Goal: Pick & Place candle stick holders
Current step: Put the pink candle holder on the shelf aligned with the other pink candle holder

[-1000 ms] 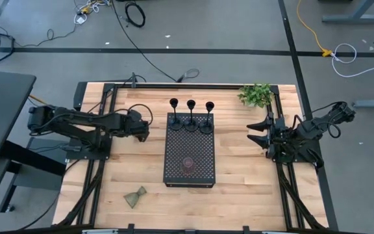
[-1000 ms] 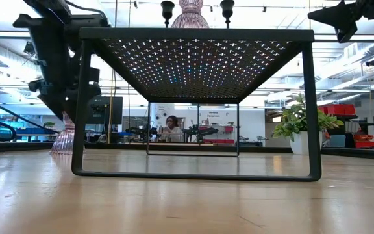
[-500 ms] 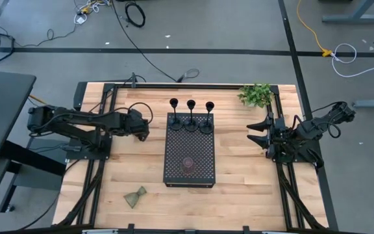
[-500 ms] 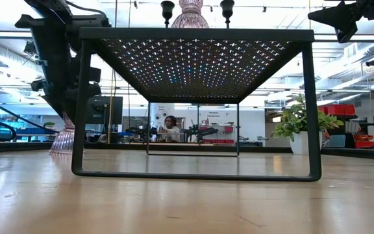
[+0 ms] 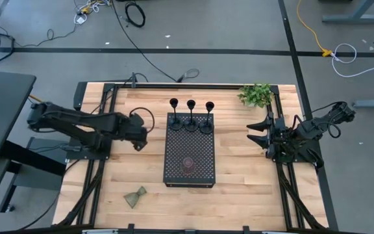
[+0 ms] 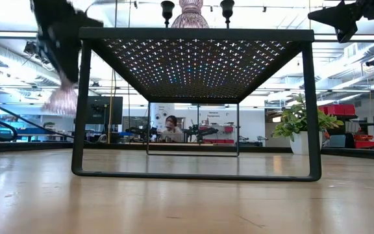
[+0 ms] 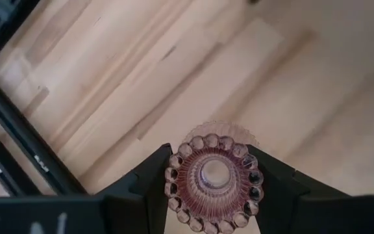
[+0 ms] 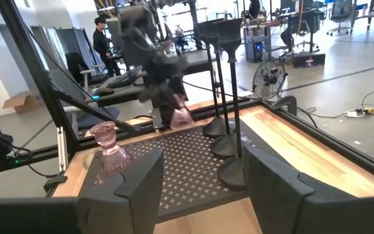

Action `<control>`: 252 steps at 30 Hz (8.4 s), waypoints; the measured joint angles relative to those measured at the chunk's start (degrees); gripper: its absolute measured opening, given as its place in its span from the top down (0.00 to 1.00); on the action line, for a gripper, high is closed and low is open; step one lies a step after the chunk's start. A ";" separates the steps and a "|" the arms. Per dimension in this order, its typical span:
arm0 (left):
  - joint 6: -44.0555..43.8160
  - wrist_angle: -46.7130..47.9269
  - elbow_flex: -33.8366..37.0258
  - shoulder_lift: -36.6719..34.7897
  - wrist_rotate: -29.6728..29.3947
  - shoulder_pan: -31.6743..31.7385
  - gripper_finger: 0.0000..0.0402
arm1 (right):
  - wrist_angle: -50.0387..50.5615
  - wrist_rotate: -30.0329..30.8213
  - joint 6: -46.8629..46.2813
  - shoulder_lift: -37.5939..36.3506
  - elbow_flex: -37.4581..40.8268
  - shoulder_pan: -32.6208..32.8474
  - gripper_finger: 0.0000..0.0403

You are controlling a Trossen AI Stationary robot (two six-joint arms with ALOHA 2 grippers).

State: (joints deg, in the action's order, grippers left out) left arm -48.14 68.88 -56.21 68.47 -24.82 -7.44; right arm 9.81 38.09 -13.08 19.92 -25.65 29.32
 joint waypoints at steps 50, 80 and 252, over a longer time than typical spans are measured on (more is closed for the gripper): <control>24.56 -2.47 -47.88 17.89 15.16 -12.83 0.58 | -39.27 -9.96 8.53 55.37 -21.29 -1.64 0.49; 27.85 -4.76 -47.88 17.90 17.48 -11.70 0.58 | -40.09 -22.26 6.53 69.94 -33.97 -8.15 0.29; 27.52 -20.79 -10.63 -6.79 -3.21 -20.79 0.59 | 4.07 26.13 -35.41 69.96 -37.52 13.77 0.76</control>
State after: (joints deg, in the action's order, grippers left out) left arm -20.62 48.08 -66.84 61.67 -28.03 -28.23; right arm 13.87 64.21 -48.49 89.89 -63.17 43.09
